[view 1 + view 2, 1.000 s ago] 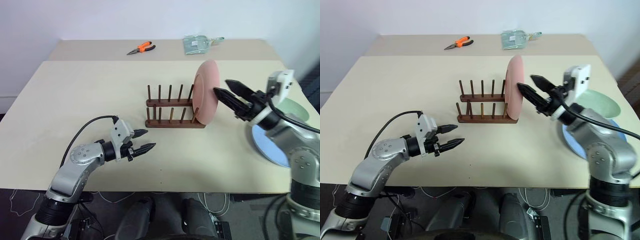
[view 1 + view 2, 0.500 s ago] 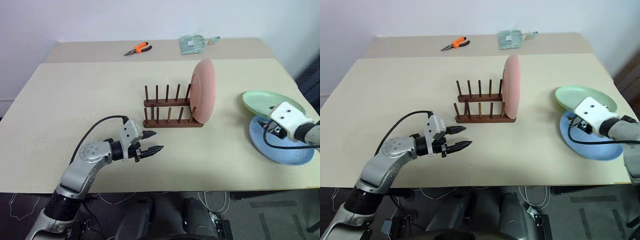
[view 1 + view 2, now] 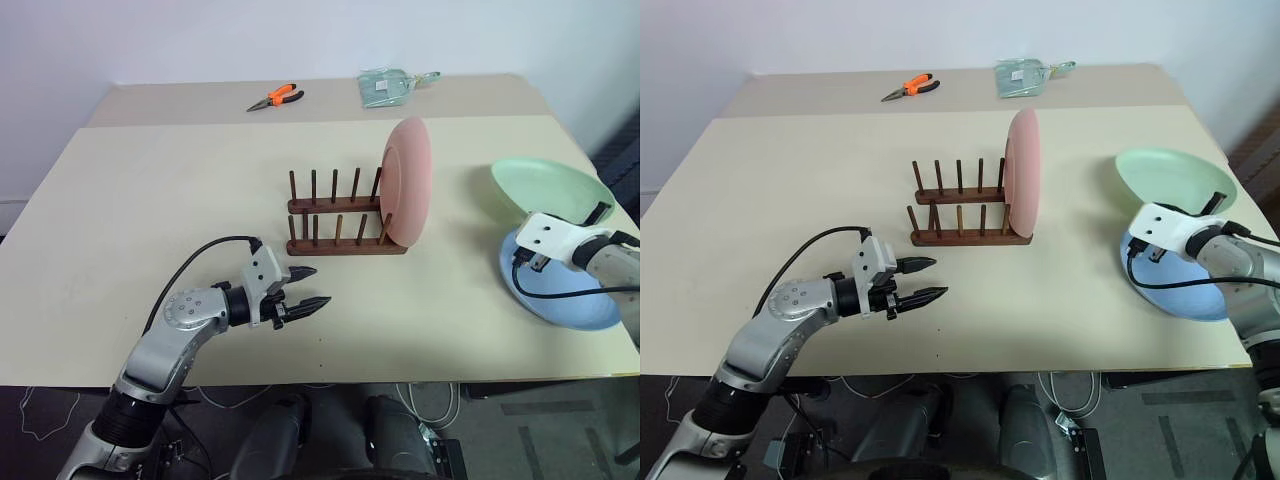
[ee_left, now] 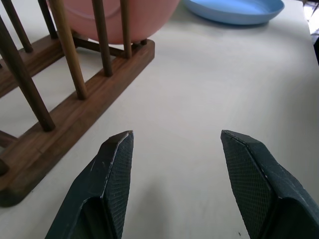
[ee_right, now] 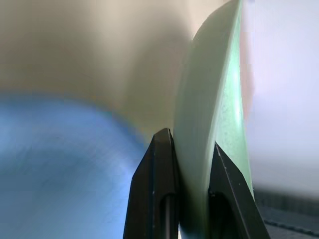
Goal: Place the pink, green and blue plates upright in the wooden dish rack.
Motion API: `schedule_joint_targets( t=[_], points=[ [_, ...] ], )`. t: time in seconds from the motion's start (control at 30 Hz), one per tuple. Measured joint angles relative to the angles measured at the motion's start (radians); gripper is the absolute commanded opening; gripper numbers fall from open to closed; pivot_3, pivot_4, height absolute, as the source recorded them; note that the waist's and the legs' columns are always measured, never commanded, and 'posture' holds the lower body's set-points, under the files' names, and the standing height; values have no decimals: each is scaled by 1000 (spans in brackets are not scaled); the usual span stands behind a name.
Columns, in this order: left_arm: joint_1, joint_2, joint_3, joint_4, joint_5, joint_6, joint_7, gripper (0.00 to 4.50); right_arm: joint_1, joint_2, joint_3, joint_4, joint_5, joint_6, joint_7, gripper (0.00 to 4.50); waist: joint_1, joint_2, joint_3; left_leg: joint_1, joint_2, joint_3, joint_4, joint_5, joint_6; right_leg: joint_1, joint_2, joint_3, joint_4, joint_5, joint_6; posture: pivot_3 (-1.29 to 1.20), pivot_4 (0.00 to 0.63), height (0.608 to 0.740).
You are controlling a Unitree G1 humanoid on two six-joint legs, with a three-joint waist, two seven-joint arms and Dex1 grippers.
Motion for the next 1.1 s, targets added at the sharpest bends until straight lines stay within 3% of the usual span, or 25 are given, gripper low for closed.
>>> schedule_joint_targets(
  t=[0.07,0.17,0.3,0.53,0.63,0.77,1.1],
  points=[
    [10,2,11,4,3,-11,6,2871,-37,94,-83,-119,151,68,18,27,-8,0,1,0,2,0,0,0,0,0,0,1,0,0,0,0,150,738],
    [4,-8,24,27,14,-43,29,2871,-159,275,-205,-364,544,275,18,27,-12,1,1,0,4,0,0,0,0,-1,1,1,1,1,-1,0,150,738],
    [-2,-17,82,95,32,-96,67,2871,-258,394,-334,-625,1040,505,-65,27,6,-2,1,-1,4,-3,0,-1,1,0,4,1,-2,1,-1,0,150,738],
    [-5,-7,148,151,48,-150,89,2871,-269,577,-270,-813,1578,650,-347,27,-3,-1,1,-1,3,0,0,-1,2,-3,0,2,0,1,-1,0,150,738],
    [-1,-6,171,150,45,-151,89,2871,-236,641,-172,-860,1648,673,-464,27,-4,-1,1,-1,4,-1,-1,-1,1,-5,2,2,1,1,-1,0,150,738],
    [23,-2,177,136,42,-144,90,2871,-179,691,-69,-859,1631,693,-568,27,-3,-1,1,-1,3,1,0,-1,1,-5,4,2,1,1,-1,0,150,738],
    [24,-10,173,80,28,-102,101,2871,-178,703,-15,-849,1509,704,-679,27,-1,-1,1,-1,4,1,-1,-1,1,-6,5,3,1,1,-1,0,150,738]
  ],
)
